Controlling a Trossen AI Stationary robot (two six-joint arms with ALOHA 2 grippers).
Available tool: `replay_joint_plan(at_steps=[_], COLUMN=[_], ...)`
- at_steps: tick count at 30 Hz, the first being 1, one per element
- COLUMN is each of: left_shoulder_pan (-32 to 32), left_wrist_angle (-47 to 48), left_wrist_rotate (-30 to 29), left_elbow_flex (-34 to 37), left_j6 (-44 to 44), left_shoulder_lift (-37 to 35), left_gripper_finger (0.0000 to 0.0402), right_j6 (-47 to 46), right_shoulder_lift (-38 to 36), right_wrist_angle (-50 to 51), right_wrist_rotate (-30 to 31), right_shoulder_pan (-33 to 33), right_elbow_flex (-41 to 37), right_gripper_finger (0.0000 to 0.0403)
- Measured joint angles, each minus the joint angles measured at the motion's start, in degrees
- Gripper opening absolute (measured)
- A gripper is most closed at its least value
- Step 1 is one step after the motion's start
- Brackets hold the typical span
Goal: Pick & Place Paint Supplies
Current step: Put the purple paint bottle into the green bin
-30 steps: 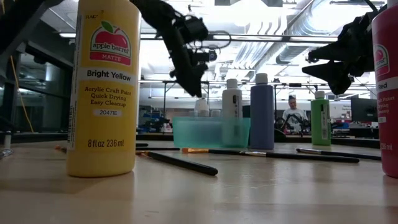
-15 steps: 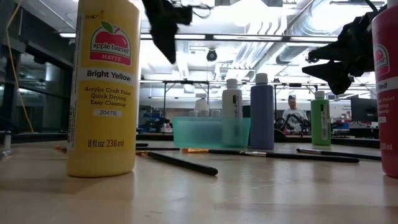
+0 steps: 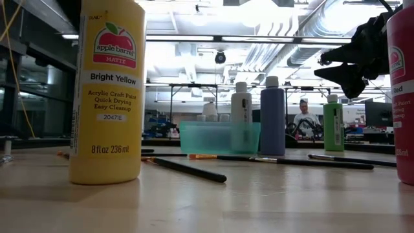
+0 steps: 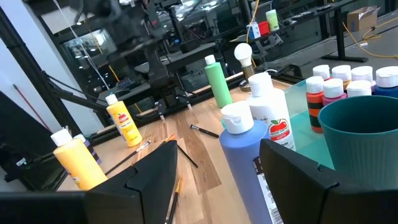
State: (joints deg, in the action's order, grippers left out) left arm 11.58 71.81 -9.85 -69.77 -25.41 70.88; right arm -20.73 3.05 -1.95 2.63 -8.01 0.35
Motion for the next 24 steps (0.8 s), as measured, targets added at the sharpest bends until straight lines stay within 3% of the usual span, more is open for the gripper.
replay_joint_plan(at_steps=[4, 14, 24], left_shoulder_pan=[8.7, 25.1, 32.7], left_wrist_angle=[-3.1, -8.5, -18.6], left_wrist_rotate=[0.8, 1.5, 1.5], left_elbow_flex=[5.4, 7.4, 7.4], left_j6=[0.3, 19.4, 20.7], left_shoulder_lift=[-3.7, -6.8, -1.9], left_gripper_finger=[0.0223, 0.0223, 0.0223], right_j6=[0.0, 0.0, 0.0], right_shoulder_lift=[0.0, 0.0, 0.0], right_wrist_angle=[0.0, 0.0, 0.0], right_wrist_rotate=[0.0, 0.0, 0.0], right_shoulder_pan=[0.0, 0.0, 0.0], right_elbow_flex=[0.0, 0.0, 0.0], right_gripper_finger=[0.0223, 0.0223, 0.0223])
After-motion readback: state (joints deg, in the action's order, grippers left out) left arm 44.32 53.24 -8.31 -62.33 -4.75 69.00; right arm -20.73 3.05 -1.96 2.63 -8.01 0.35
